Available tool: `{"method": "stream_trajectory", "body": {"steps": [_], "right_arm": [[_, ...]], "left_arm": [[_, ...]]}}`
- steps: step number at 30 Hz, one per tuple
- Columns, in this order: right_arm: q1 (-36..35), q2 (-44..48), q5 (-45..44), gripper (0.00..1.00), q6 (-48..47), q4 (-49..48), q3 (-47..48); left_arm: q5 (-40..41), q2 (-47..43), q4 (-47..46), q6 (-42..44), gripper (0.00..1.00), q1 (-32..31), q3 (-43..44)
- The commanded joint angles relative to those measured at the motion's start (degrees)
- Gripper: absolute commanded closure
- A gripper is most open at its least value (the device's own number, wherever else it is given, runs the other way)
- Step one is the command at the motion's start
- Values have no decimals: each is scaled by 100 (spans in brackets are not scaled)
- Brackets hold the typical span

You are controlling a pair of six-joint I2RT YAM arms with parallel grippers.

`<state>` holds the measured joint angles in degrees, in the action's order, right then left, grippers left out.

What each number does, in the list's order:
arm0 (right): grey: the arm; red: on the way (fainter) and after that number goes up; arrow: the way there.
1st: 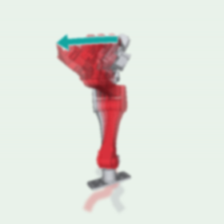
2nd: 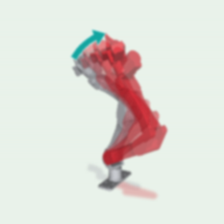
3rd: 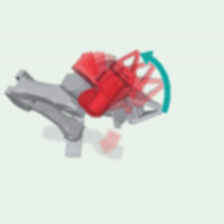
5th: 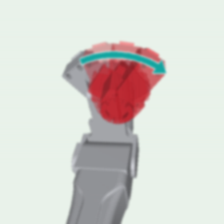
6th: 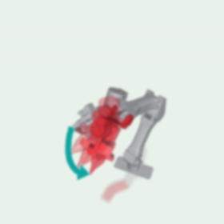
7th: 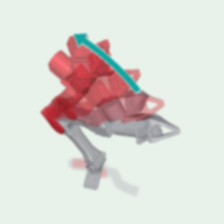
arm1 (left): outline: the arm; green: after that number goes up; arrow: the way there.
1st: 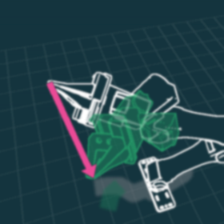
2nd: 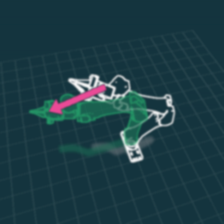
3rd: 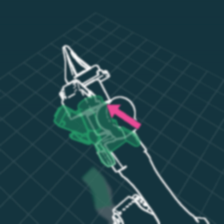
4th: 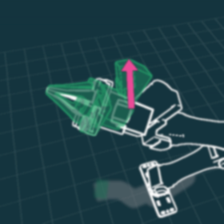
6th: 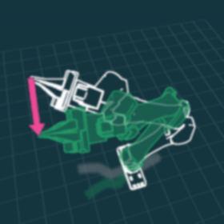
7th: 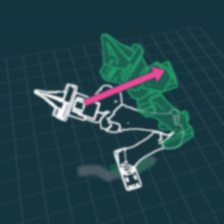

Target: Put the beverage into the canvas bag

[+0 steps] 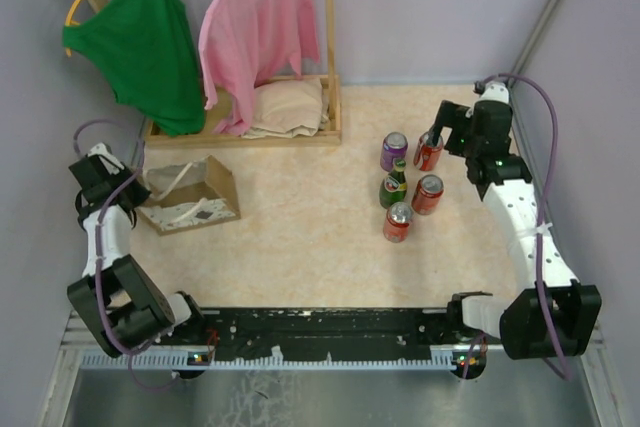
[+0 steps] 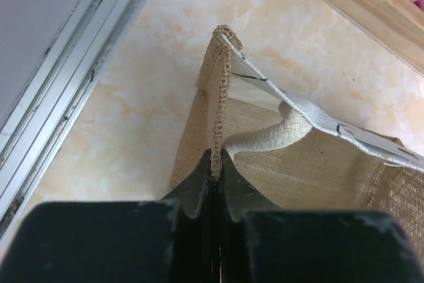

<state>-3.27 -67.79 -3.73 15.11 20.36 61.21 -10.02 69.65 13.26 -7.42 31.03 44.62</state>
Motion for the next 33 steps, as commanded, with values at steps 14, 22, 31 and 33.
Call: {"method": "stream_trajectory", "body": {"steps": [14,22,31,33], "right_arm": [[-374,91,939,10,-820,573,1360],[-1309,-127,974,14,-995,912,1677],[-2738,-489,470,13,-1283,1200,2173],[-2946,-501,427,12,-1253,1167,2157]], "left_arm": [[-3179,1026,1573,1861,100,-113,1756],[-3536,1174,1998,2464,100,-991,2023],[-3663,1509,1760,2264,100,-2215,2047],[-3699,1628,1638,2197,100,-2426,2141]]}}
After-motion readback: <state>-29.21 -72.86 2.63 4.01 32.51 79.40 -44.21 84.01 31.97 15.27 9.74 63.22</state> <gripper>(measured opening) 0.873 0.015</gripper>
